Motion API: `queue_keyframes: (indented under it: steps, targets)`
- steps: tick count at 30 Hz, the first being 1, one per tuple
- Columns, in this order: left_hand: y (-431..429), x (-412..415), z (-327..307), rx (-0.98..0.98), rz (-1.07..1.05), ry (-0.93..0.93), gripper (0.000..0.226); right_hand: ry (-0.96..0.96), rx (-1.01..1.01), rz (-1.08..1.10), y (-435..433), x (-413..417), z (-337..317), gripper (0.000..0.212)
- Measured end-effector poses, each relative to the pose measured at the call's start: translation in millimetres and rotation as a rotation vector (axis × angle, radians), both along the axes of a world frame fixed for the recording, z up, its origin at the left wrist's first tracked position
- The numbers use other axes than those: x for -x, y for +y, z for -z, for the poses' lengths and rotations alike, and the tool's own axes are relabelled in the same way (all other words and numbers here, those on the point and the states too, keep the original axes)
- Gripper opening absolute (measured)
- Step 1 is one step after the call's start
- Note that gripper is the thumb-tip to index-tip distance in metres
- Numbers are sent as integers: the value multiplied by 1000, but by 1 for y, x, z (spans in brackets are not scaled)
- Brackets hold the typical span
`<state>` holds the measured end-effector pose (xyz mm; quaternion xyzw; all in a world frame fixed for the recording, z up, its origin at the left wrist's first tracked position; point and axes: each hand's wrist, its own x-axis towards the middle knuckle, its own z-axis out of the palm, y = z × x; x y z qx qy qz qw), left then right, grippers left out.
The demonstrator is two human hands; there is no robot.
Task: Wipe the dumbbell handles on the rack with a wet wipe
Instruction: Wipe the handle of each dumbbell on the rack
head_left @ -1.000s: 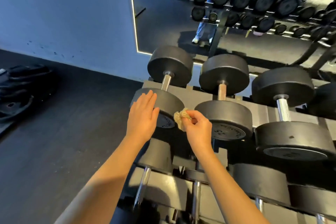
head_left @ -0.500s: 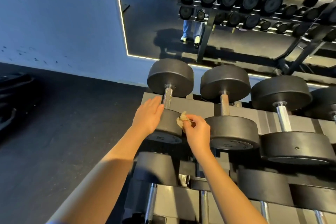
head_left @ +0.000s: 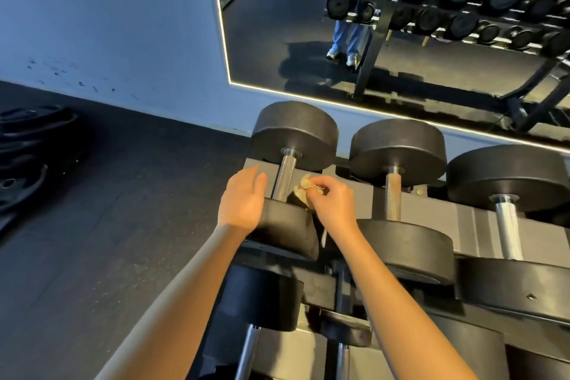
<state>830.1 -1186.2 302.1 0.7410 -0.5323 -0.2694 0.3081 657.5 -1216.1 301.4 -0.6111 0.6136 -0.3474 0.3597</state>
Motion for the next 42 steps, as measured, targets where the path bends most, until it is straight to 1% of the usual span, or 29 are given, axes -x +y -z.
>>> queue_keyframes:
  steps: [3, 7, 10, 11, 12, 15, 17, 20, 25, 27, 29, 31, 32, 34, 36, 38, 39, 40, 42]
  targets:
    - [-5, -1, 3, -77, -26, 8, 43, -23, -45, -14, -21, -12, 7, 13]
    - [-2, 1, 4, -83, -57, 110, 58, -51, -60, 70, -52, -34, 13, 12]
    - [0, 0, 5, -87, -59, 76, 74, -80, -67, 122, -68, -44, 15, 17]
    - [0, -1, 4, -90, -61, 56, 75, -67, -67, 115, -71, -45, 16, 18]
    - [-1, -2, 5, -85, -55, 29, 73, -44, -61, 95, -71, -45, 18, 20]
    - [-1, 0, 2, -92, -48, -19, 55, 23, -46, -21, -65, -41, 21, 22]
    - [0, 1, 2, -109, -67, -34, 53, 45, -44, -112, -59, -37, 24, 24]
    - [1, 1, 2, -116, -92, -49, 52, 96, 60, -247, -58, -32, 22, 25]
    - [3, 7, -3, -119, -135, -21, 48, 200, 185, -214, -65, -36, 21, 24]
    - [3, 7, -4, -123, -147, -13, 48, 206, 209, -275, -59, -38, 26, 22]
    - [3, 7, -4, -123, -153, -7, 48, 191, 150, -400, -51, -35, 32, 21]
    - [3, 7, -4, -115, -156, -1, 48, 202, -18, -476, -52, -32, 28, 30]
    - [2, 7, -4, -108, -156, 4, 48, 250, -93, -517, -55, -31, 23, 32]
    - [2, 7, -4, -105, -165, 24, 48, 368, -127, -583, -60, -33, 12, 25]
    - [3, 7, -4, -116, -173, 52, 49, 367, -44, -499, -61, -37, 2, 19]
    - [3, 6, -2, -113, -172, 77, 50, 313, 47, -329, -57, -41, 0, 22]
    - [3, 6, -2, -112, -162, 87, 50, 303, 60, -271, -56, -43, 1, 22]
    - [3, 5, -2, -114, -153, 98, 51, 314, 47, -257, -53, -43, 3, 21]
    - [1, 5, -2, -111, -135, 103, 51, 317, -4, -322, -51, -42, 7, 15]
